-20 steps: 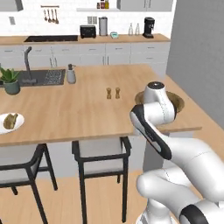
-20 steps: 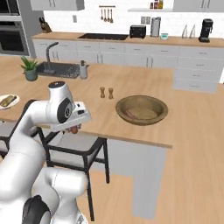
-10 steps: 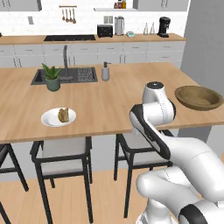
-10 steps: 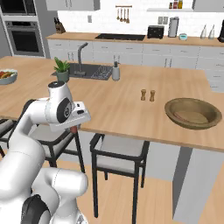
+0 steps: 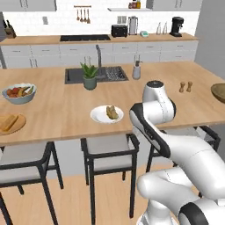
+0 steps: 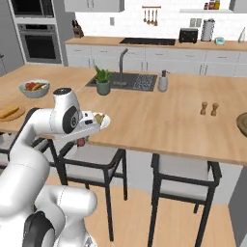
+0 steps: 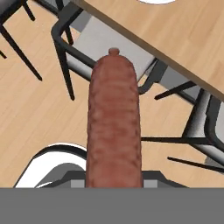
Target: Place one bun and one sausage from the bowl on each plate.
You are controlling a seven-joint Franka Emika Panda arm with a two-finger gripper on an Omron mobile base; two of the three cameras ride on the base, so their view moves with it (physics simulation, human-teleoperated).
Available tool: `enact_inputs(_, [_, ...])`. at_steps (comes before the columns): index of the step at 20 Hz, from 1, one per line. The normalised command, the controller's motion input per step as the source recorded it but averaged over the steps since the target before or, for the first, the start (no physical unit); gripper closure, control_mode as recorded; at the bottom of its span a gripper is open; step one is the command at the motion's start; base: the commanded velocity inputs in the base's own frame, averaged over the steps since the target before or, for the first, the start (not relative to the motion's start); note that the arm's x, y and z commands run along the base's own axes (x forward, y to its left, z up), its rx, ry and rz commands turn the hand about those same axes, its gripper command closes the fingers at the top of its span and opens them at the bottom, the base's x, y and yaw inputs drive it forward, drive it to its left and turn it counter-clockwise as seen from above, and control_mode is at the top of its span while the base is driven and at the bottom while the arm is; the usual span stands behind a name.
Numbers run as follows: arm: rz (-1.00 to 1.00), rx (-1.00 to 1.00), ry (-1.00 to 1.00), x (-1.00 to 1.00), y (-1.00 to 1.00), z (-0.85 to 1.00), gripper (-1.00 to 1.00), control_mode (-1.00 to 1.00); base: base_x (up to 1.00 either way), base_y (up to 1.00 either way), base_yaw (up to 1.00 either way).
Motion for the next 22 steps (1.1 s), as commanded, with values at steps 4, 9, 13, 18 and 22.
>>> enact_inputs(4, [0.0, 0.0, 0.0, 0.0, 0.0, 0.0, 1.0, 1.0, 0.11, 1.0, -0.11])
enact_inputs(9, [0.0, 0.0, 0.0, 0.0, 0.0, 0.0, 1.0, 1.0, 0.25, 1.0, -0.14])
enact_inputs(13, [0.0, 0.0, 0.0, 0.0, 0.0, 0.0, 1.0, 1.0, 0.36, 1.0, -0.17])
enact_inputs(18, [0.0, 0.0, 0.0, 0.0, 0.0, 0.0, 1.0, 1.0, 0.54, 1.0, -0.24])
enact_inputs(22, [0.0, 0.0, 0.0, 0.0, 0.0, 0.0, 1.0, 1.0, 0.57, 0.94, -0.21])
